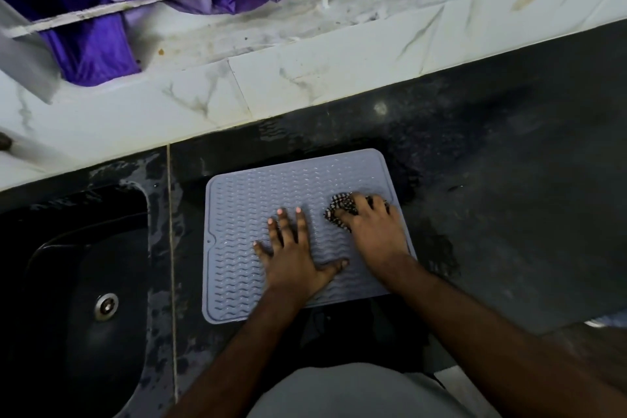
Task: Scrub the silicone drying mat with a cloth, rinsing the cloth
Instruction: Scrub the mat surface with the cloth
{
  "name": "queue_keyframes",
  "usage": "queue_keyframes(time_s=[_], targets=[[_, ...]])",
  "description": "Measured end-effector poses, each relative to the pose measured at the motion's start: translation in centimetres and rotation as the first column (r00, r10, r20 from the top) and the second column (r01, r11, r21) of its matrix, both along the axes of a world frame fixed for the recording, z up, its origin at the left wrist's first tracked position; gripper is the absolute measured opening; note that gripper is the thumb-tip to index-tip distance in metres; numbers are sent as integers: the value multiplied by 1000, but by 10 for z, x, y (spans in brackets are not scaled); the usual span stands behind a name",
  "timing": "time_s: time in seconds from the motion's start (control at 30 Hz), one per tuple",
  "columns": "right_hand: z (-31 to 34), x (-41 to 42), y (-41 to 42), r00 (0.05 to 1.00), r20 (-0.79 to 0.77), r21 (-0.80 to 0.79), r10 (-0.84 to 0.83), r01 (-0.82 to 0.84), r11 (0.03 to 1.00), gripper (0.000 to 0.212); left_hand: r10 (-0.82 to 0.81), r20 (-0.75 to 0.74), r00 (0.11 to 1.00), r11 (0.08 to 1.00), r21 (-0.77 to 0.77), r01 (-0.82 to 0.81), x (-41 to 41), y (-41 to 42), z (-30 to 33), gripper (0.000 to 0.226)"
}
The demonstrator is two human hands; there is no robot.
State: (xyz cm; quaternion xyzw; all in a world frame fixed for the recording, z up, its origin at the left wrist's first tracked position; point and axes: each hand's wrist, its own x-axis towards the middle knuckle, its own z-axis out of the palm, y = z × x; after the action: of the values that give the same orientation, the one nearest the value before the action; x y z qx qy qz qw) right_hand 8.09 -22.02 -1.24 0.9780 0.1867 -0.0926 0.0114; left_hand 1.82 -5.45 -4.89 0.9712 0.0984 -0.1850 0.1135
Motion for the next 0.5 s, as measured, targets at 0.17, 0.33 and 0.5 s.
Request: queue_keyframes(time_s=[0.17,0.33,0.5], targets=[[-1,7,-31,998,40,-42,-52,54,998,43,1,-83,997,1000,14,1,5,-2,6,136],[4,7,-54,989,66,-84,-134,139,987,40,-3,-120,993,1000,-10,2,7,-1,11,137],[10,-2,-58,972,65,-164,-224,232,959,42,-20,-112,994,1000,12,21,5,-2,12,136]])
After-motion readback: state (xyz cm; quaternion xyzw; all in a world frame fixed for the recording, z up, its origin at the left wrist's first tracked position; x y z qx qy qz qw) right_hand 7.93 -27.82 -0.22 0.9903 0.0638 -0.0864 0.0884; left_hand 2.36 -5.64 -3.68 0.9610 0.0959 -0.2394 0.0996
